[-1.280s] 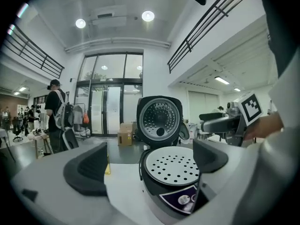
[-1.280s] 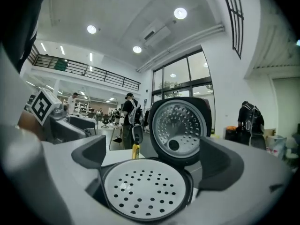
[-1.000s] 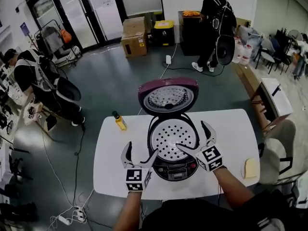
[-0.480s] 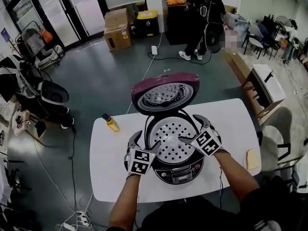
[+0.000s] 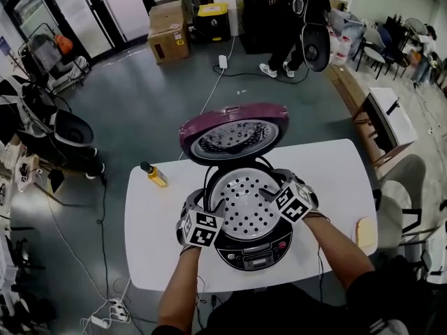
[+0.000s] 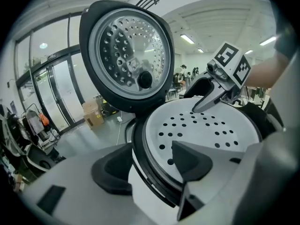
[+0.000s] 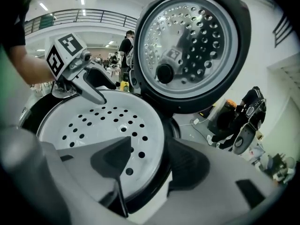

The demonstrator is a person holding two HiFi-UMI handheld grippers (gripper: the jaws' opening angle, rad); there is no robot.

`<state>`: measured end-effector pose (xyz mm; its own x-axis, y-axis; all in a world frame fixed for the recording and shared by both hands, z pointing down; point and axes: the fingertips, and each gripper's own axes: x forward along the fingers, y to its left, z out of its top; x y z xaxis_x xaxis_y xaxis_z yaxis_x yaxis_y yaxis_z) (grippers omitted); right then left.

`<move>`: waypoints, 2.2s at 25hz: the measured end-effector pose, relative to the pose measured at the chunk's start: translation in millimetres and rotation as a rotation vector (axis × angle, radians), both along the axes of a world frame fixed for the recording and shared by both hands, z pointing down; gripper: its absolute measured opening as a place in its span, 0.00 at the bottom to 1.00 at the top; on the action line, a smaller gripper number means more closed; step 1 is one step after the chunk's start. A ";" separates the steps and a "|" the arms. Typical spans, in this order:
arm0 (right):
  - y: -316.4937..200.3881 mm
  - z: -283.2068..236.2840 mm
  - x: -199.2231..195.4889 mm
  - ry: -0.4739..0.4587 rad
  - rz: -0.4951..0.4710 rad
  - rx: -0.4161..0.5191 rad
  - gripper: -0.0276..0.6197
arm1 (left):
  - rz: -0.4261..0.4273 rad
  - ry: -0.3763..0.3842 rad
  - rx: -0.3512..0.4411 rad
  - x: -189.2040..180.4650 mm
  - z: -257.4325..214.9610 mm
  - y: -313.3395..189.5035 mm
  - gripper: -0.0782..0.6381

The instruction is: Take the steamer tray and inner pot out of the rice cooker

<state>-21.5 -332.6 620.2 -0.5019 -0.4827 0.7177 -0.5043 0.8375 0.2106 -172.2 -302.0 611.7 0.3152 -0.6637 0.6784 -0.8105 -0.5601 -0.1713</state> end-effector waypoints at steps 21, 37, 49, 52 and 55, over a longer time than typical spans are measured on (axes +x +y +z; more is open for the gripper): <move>-6.2 -8.7 11.4 0.018 0.057 0.124 0.18 | -0.048 -0.070 0.067 3.1 -18.4 -1.8 0.21; -0.2 -89.4 11.4 -0.079 0.040 0.293 0.16 | -0.117 -0.126 0.205 5.2 -88.1 7.8 0.20; 37.5 -190.9 -15.6 -0.185 -0.014 0.446 0.14 | -0.208 -0.130 0.361 -21.3 -178.2 51.7 0.19; 51.1 -195.1 -42.0 -0.181 -0.029 0.449 0.14 | -0.219 -0.122 0.360 -46.6 -180.4 68.3 0.19; 65.6 -198.8 -70.5 -0.177 -0.027 0.451 0.14 | -0.218 -0.110 0.365 -75.2 -184.9 83.8 0.19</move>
